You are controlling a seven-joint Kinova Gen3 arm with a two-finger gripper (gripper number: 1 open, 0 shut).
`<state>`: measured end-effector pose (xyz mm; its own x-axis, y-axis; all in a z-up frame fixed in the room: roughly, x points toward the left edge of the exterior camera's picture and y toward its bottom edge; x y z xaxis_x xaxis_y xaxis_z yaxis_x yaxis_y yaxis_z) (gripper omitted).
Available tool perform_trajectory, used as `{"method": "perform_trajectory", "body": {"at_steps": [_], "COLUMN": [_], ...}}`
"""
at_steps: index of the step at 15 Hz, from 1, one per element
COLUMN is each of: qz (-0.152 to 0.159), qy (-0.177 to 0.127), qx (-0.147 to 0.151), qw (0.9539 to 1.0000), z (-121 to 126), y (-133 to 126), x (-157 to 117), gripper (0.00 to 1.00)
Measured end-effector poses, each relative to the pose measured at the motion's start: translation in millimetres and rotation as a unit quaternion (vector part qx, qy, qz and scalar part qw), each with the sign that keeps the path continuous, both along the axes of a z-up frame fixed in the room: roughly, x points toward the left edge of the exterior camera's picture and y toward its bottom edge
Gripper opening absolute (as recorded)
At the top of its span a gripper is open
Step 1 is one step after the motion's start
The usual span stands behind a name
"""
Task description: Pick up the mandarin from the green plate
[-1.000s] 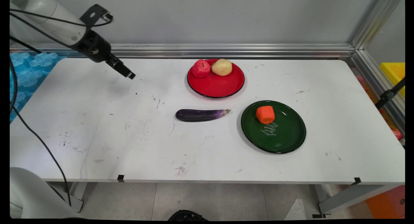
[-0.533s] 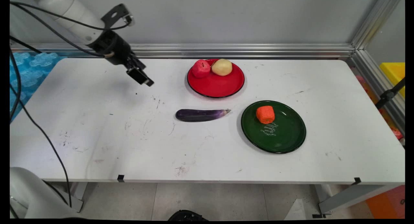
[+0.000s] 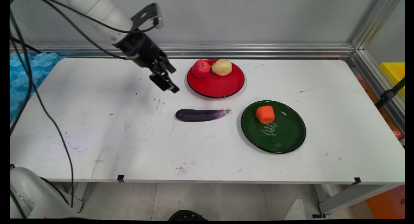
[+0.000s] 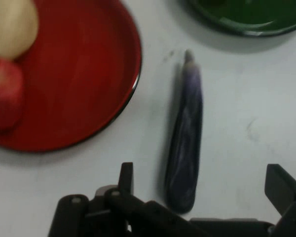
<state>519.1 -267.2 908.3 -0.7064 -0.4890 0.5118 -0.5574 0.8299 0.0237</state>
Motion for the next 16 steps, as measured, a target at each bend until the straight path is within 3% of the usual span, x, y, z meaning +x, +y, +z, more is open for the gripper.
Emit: {"method": "perform_trajectory", "body": {"at_steps": [7,16], "qz": [-0.050,-0.108], "qy": [0.013,0.018], "qx": [-0.019,-0.063], "qw": [0.9985,0.9920], "z": [3,-8], "y": [-15,-53], "x": [-46,-130], "gripper": [1.00,1.00]}}
